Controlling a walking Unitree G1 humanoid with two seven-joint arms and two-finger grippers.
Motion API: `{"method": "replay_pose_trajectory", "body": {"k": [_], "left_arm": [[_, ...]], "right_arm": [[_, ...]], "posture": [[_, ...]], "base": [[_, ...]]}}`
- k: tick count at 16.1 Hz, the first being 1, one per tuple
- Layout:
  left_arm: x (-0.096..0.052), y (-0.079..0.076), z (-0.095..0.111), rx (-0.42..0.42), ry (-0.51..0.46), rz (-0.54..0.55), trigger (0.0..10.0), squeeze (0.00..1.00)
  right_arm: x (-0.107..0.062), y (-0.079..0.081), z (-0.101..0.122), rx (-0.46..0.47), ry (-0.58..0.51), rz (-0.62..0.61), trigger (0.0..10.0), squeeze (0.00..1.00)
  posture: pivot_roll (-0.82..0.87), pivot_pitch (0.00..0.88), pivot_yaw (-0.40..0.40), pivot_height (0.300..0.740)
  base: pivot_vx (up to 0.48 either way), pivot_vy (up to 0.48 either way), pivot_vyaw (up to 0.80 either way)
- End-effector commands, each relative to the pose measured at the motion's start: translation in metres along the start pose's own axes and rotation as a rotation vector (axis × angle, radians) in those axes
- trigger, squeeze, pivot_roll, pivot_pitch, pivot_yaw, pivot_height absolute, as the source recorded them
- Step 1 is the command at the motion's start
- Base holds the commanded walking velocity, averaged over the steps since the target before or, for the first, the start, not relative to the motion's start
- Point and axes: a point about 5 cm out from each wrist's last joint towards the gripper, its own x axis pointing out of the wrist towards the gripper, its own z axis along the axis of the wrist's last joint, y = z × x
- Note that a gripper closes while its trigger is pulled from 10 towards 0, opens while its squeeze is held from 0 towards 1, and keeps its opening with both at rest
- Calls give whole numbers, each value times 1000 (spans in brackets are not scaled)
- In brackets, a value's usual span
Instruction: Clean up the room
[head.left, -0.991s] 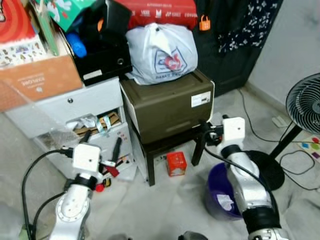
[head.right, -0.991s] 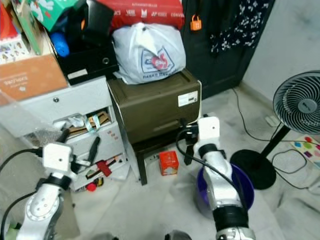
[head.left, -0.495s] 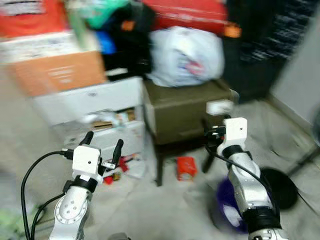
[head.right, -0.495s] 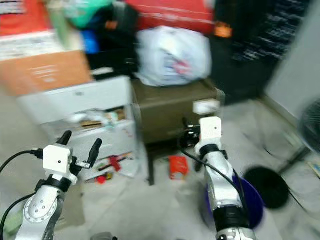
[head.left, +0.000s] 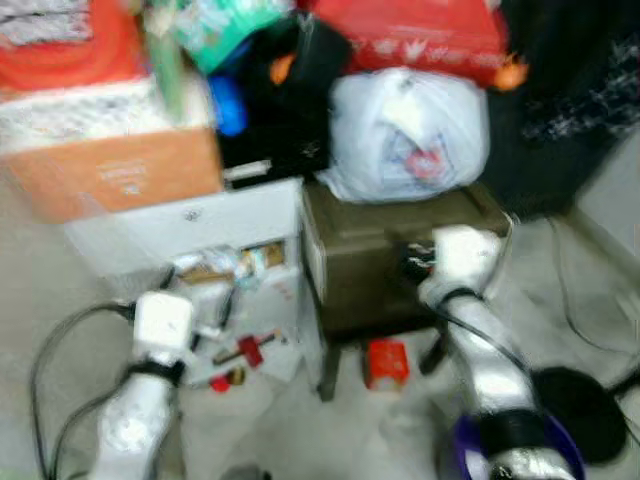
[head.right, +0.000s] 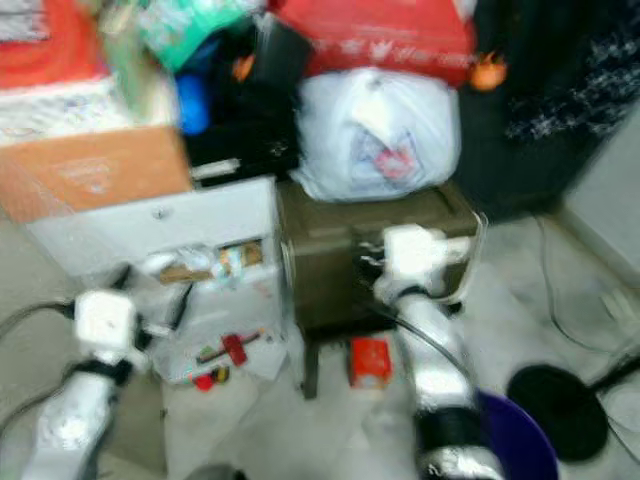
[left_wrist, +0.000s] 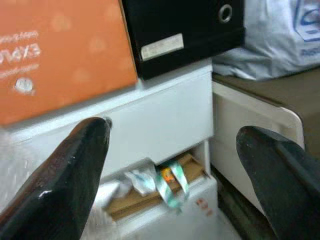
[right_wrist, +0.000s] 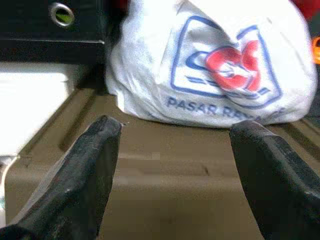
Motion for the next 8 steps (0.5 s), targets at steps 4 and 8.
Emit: {"method": "replay_pose_trajectory", "body": {"k": [4, 8], "left_arm": [[1, 5, -1, 32, -4, 26, 10000, 0], [-4, 15, -8, 76, 13, 56, 10000, 0]], "right_arm": [[-5, -15, -5, -28, 24, -34, 10000, 0], [-6, -16, -5, -43, 24, -23, 10000, 0]], "posture": [[-4, 0, -12, 740], [1, 0, -15, 740]], "base": [[0, 0, 0], [0, 0, 122]]}}
